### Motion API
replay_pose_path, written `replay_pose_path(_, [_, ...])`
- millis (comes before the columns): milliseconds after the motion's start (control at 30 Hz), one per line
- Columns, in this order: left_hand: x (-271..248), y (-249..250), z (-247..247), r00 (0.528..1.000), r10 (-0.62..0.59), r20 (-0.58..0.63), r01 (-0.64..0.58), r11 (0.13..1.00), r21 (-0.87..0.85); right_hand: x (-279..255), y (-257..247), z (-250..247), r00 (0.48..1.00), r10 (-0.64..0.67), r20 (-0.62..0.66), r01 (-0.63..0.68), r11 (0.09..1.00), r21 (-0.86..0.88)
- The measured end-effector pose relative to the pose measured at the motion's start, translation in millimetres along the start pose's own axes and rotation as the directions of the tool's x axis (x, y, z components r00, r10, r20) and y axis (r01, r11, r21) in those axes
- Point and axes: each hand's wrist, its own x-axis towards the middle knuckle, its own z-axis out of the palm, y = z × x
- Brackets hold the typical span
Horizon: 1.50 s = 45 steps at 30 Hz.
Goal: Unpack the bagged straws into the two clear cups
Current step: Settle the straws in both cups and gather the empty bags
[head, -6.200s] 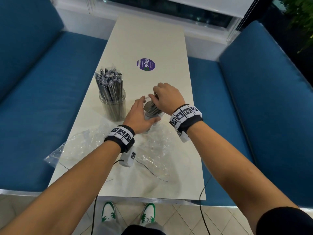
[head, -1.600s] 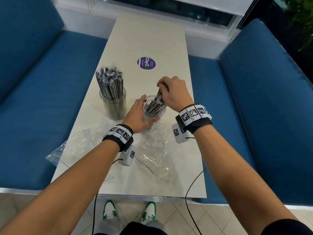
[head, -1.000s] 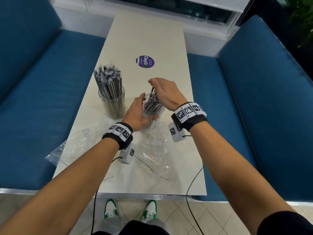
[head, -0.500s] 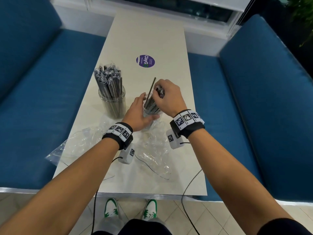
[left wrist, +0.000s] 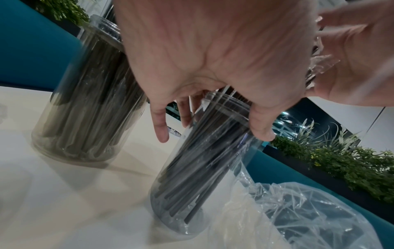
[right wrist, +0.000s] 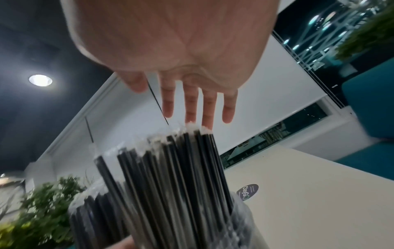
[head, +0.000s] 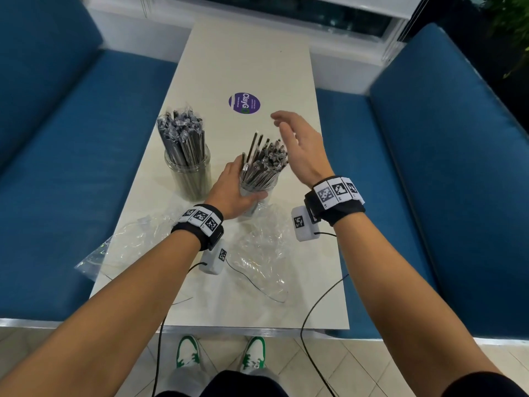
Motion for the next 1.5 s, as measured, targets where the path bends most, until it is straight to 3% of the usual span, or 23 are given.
replay_pose_path(100, [0,-2,0,1.0,0.007,0.006,-0.007,1.0,0.006,11,-1,-4,0.997,0.043,-0.063,-0.045,0.999,-0.021])
replay_pose_path(200, [0,-2,0,1.0,0.01,-0.002,-0.01,1.0,0.0,13,-2,-5,0.994,0.067,0.086,-0.058,0.993,-0.098])
replay_pose_path(300, [0,1,-1,1.0,0.008,-0.018,-0.009,1.0,-0.019,9,-3,-1,0.959,0.09,0.268,-0.042,0.983,-0.178])
replay_pose_path(367, [1,1,-2,0.999,0.017,-0.029,-0.018,0.998,-0.057,7,-2,1,0.938,0.147,0.315,-0.069,0.967,-0.243])
replay_pose_path(467, [4,2,0,0.999,-0.003,-0.047,-0.001,0.996,-0.092,9,-1,0,0.965,0.153,0.212,-0.106,0.97,-0.218])
replay_pose_path(533, [6,3,1,0.997,-0.056,-0.05,0.051,0.994,-0.097,12,-4,2,0.986,0.064,0.155,-0.028,0.974,-0.225])
replay_pose_path(633, [9,6,2,0.998,-0.051,-0.039,0.046,0.993,-0.109,13,-14,14,0.959,-0.052,0.28,0.164,0.903,-0.396])
replay_pose_path(733, [9,9,3,0.998,-0.057,-0.033,0.053,0.991,-0.121,17,-16,27,0.917,-0.025,0.398,0.256,0.802,-0.539])
replay_pose_path(1000, [11,7,3,0.995,-0.096,-0.038,0.091,0.988,-0.125,39,-29,36,0.889,-0.009,0.459,0.286,0.792,-0.54])
replay_pose_path(1233, [11,4,4,0.995,-0.094,-0.036,0.091,0.993,-0.08,46,-21,11,0.963,0.025,0.27,0.099,0.895,-0.435])
replay_pose_path(1300, [10,4,3,0.995,-0.093,-0.036,0.09,0.993,-0.08,43,-18,10,0.949,0.007,0.315,0.154,0.862,-0.483])
replay_pose_path(1400, [10,5,3,0.995,-0.089,-0.032,0.087,0.993,-0.079,32,-10,19,0.898,0.019,0.439,0.289,0.727,-0.623])
replay_pose_path(1500, [11,4,3,0.996,-0.086,-0.03,0.084,0.994,-0.075,29,-5,22,0.905,0.032,0.425,0.261,0.747,-0.611])
